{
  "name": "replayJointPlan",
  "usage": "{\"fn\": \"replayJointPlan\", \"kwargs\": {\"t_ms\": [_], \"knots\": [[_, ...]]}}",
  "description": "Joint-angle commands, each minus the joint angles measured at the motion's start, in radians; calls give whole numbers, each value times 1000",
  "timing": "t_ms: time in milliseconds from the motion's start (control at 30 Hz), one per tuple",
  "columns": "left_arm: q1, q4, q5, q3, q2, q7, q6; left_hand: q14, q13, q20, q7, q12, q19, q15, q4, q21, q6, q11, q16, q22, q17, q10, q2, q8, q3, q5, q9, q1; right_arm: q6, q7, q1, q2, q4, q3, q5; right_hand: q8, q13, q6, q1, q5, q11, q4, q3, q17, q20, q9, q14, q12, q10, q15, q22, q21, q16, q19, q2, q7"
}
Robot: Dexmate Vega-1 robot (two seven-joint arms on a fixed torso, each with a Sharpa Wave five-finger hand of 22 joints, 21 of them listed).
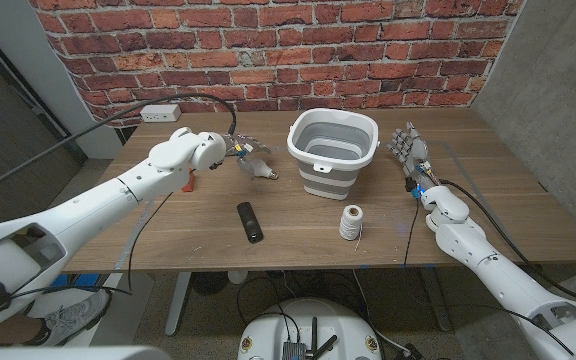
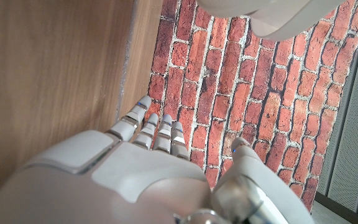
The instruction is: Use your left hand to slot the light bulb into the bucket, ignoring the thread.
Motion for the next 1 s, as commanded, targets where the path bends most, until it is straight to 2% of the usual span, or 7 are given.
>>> {"fn": "replayJointPlan", "kwargs": {"t_ms": [33, 133, 267, 400, 600, 767, 1000], "knots": [[-1, 49, 25, 16, -19, 76, -18, 39, 6, -3, -25, 17, 12, -9, -3, 3, 40, -22, 8, 1, 3, 48, 0, 20, -6, 9, 3, 27, -2, -4, -5, -2, -6, 2, 1, 5, 0, 7, -7, 7, 0, 3, -2, 0, -1, 3, -6, 9, 0, -10, 5, -4, 4, 9, 28, -3], [5, 58, 37, 17, -23, 114, -15, 101, 11, -9, -48, 36, 47, -37, -2, 2, 126, -59, 12, 1, 3, 126, -1, 58, -17, 10, 5, 54, -3, -4, -4, -1, -6, 2, 2, 5, 0, 7, -7, 7, -1, 3, -3, 0, -1, 3, -5, 9, 1, -10, 5, -5, 4, 10, 28, -4], [16, 65, 48, 16, -18, 183, -26, 196, 20, -25, -62, 53, 110, -85, 0, 3, 222, -90, 18, 1, 5, 235, 0, 105, -42, 12, 9, 92, -3, -7, -4, -1, -5, 1, 0, 5, 0, 9, -7, 7, -1, 3, -4, -1, 0, 4, -6, 9, 0, -10, 5, -7, 5, 11, 29, -4], [23, 67, 55, 13, -15, 222, -32, 262, 34, -39, -62, 68, 161, -118, 3, 3, 290, -95, 24, 1, 6, 314, 12, 141, -59, 18, 14, 118, -2, -8, -1, 1, -2, 1, -1, 6, 0, 10, -8, 7, -1, 4, -4, -1, 0, 4, -6, 9, 1, -10, 5, -8, 5, 12, 29, -6], [24, 81, 61, 17, -16, 249, -44, 310, 52, -52, -65, 74, 186, -153, 6, 0, 333, -96, 29, 1, 8, 353, 21, 169, -76, 20, 20, 130, -2, -6, 5, 3, 5, 1, -1, 6, 0, 11, -7, 7, -1, 4, -5, -2, 0, 4, -6, 9, 1, -10, 6, -10, 6, 14, 29, -6], [17, 93, 62, 24, -24, 235, -40, 326, 63, -56, -62, 83, 196, -158, 6, -5, 380, -97, 27, 0, 9, 392, 28, 195, -85, 23, 23, 142, -3, -5, 9, 4, 11, 0, -1, 6, 0, 12, -7, 7, -1, 4, -5, -3, 3, 4, -6, 9, 1, -8, 6, -12, 6, 16, 30, -7], [16, 98, 65, 28, -29, 236, -29, 372, 81, -71, -64, 99, 218, -186, 8, -6, 445, -99, 30, 0, 11, 479, 35, 232, -109, 26, 24, 154, -1, -5, 14, 7, 18, 0, -2, 7, 0, 14, -7, 7, -1, 5, -6, -4, 5, 4, -5, 9, 2, -8, 6, -16, 7, 18, 30, -7]]}}
